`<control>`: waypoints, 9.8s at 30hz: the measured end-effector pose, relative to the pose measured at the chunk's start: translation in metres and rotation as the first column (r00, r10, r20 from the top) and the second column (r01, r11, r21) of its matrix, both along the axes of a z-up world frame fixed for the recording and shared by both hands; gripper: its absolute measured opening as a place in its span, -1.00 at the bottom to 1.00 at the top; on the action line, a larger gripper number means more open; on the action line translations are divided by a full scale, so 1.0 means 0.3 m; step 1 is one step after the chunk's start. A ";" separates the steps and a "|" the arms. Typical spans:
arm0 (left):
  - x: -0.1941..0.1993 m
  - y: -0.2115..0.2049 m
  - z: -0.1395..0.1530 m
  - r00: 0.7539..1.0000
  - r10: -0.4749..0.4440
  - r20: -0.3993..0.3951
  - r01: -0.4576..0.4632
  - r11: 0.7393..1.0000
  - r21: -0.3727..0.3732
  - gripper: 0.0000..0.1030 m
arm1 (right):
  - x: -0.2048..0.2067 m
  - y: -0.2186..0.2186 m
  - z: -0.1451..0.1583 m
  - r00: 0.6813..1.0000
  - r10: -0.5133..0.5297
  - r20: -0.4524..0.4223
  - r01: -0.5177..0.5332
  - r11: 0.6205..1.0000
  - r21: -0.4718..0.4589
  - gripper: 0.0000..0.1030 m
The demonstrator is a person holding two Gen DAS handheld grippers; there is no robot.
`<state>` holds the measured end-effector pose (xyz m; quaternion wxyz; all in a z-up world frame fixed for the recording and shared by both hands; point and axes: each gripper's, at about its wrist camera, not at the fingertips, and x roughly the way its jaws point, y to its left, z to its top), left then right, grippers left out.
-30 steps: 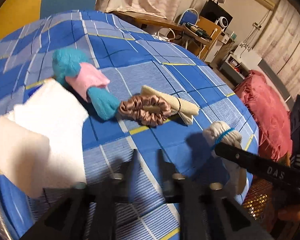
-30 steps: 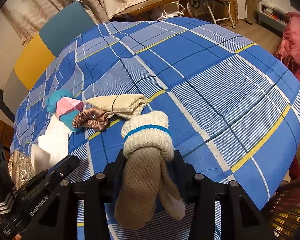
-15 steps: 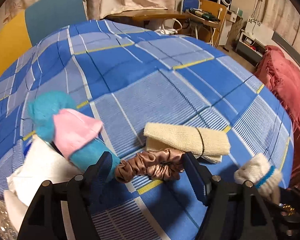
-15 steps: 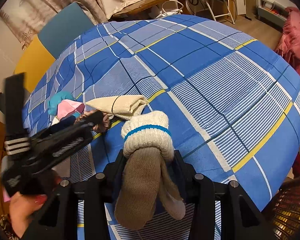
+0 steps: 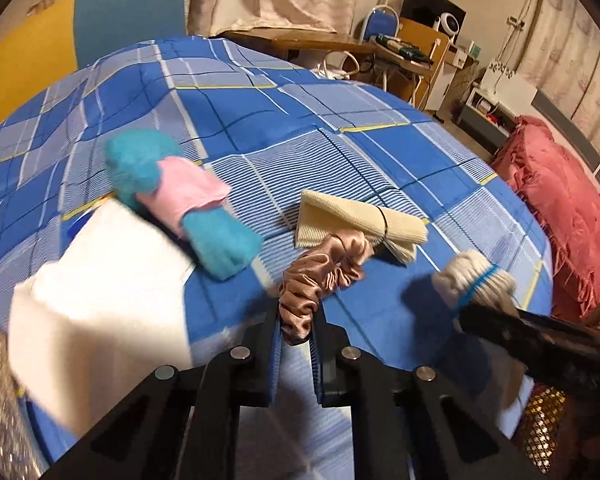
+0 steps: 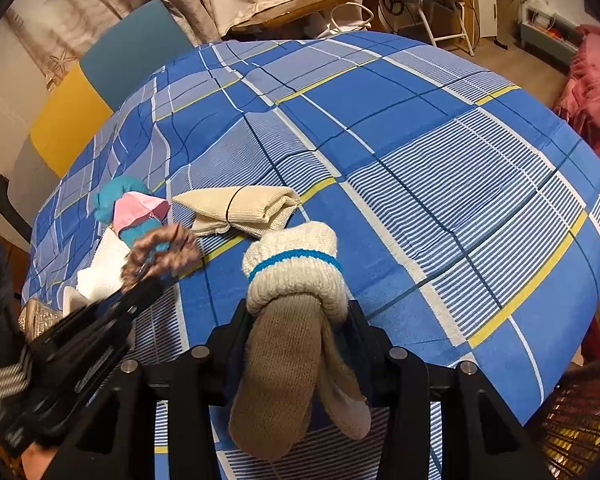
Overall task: Organize soft objects
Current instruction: 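Grasp the brown satin scrunchie with the left tool while the right tool holds the glove, then carry the scrunchie into the gold tray and open the left tool, then lower the white knit glove into the gold tray and open the right tool, then move both tools from the tray back over the remaining items on the bedspread, then grasp the beige knit tube with the right tool while the left tool grasps the white foam roll, then carry the white foam roll into the gold tray and open the left tool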
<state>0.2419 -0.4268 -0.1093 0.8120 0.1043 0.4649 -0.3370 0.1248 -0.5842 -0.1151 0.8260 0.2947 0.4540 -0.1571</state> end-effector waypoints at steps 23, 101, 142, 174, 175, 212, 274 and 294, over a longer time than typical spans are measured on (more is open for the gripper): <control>-0.277 0.824 0.360 0.961 0.277 -0.010 -0.263 0.900 -0.348 -0.78 | 0.003 0.130 0.032 0.990 0.130 0.044 -0.126 0.988 -0.087 -0.10; -0.341 2.015 0.045 0.490 0.870 -0.059 -0.863 0.475 -0.169 -0.15 | 0.617 2.060 0.093 0.661 0.751 -0.004 -0.739 0.650 -0.178 0.13; -0.533 1.263 0.112 0.924 0.382 0.014 -0.371 0.907 -0.199 -0.14 | -0.088 0.787 0.142 0.920 0.382 0.093 -0.358 0.911 -0.207 0.69; -0.460 0.842 0.126 0.981 0.192 -0.044 -0.195 0.974 -0.118 -0.14 | 0.439 0.127 -0.060 0.898 0.373 -0.234 -0.439 0.801 -0.408 0.44; -0.455 0.833 0.129 0.981 0.187 -0.045 -0.192 0.974 -0.118 -0.14 | 0.439 0.121 -0.061 0.903 0.366 -0.227 -0.429 0.806 -0.407 0.41; 0.261 0.414 0.011 0.681 0.612 -0.402 -0.658 0.752 0.030 0.46 | 0.100 0.130 0.036 0.982 0.107 0.153 -0.127 0.983 0.128 -0.03; -0.278 1.491 0.147 0.848 0.492 -0.195 -0.523 0.835 -0.168 -0.66 | -0.047 0.432 0.113 0.929 0.277 0.244 -0.267 0.961 -0.074 -0.03; -0.089 1.969 -0.040 0.685 0.685 -0.249 -0.661 0.728 0.183 -0.13 | -0.160 0.720 0.280 0.872 0.354 0.338 -0.337 0.935 -0.109 -0.03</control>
